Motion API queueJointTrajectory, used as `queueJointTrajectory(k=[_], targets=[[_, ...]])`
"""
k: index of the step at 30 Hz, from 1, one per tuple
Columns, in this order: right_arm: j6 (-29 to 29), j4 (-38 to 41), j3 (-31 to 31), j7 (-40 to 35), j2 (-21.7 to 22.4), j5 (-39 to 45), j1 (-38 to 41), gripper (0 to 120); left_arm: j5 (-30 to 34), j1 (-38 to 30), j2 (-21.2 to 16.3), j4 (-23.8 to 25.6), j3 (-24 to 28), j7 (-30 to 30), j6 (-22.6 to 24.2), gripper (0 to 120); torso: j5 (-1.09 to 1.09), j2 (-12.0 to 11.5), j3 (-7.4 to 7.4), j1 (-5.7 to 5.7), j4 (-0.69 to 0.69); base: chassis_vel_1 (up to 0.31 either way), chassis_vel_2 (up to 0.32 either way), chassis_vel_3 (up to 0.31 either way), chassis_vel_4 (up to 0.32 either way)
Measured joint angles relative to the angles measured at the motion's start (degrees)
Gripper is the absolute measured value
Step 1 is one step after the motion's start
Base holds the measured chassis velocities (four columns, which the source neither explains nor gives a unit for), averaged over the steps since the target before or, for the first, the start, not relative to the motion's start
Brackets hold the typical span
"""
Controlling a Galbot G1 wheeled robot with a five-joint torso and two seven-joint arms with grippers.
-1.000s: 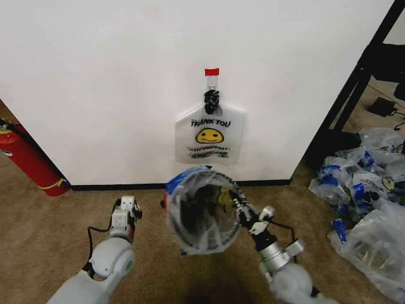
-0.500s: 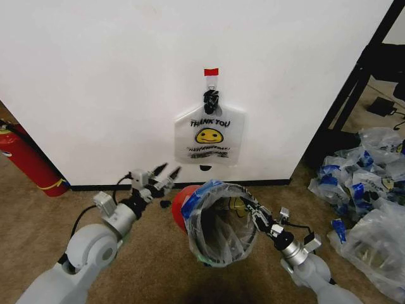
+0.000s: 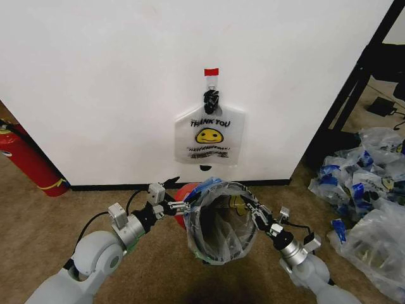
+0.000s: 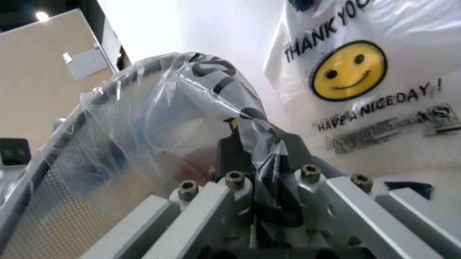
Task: Pick up the garbage bag from the wall and place it over the trash bin.
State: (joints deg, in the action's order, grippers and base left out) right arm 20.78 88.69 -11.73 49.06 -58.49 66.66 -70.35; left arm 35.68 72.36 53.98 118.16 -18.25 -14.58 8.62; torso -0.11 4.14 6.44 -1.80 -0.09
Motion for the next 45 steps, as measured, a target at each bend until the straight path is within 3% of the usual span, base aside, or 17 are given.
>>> queueJointTrajectory(k=[4, 12, 26, 35, 45], targets=[[-0.1, 0.1, 0.2, 0.3, -0.1, -0.6, -0.3, 1, -0.3, -0.5, 0.5, -0.8, 0.4, 5.2, 0.2, 100, 0.0, 0.0, 0.0, 0.0, 0.0, 0.0, 0.0, 0.0, 0.0], [-0.3, -0.1, 0.3, 1.2, -0.1, -0.7, -0.6, 1, -0.1, -0.1, 0.5, -2.1, 0.2, 5.8, 0.2, 100, 0.01, 0.0, 0.0, 0.0, 0.0, 0.0, 0.0, 0.0, 0.0], [-0.5, -1.0, -1.3, 4.4, 0.2, -0.2, -0.4, 1, 2.8, 1.5, 0.2, 0.0, -1.2, 3.3, 1.4, 100, 0.01, 0.0, 0.0, 0.0, -0.01, 0.0, 0.0, 0.0, 0.0], [0.8, -0.3, 0.4, -2.8, -0.3, 0.0, -0.4, 1, 6.1, 0.6, 0.0, -0.1, -2.3, -4.4, -2.0, 100, 0.0, 0.0, 0.0, 0.0, 0.0, 0.0, 0.0, 0.0, 0.0], [0.5, -0.5, 1.2, 1.6, -0.5, -5.4, -0.8, 1, 4.6, -2.5, 1.1, -0.5, 0.3, -2.7, -0.7, 100, 0.0, 0.0, 0.0, 0.0, -0.01, 0.0, 0.0, 0.0, 0.0]])
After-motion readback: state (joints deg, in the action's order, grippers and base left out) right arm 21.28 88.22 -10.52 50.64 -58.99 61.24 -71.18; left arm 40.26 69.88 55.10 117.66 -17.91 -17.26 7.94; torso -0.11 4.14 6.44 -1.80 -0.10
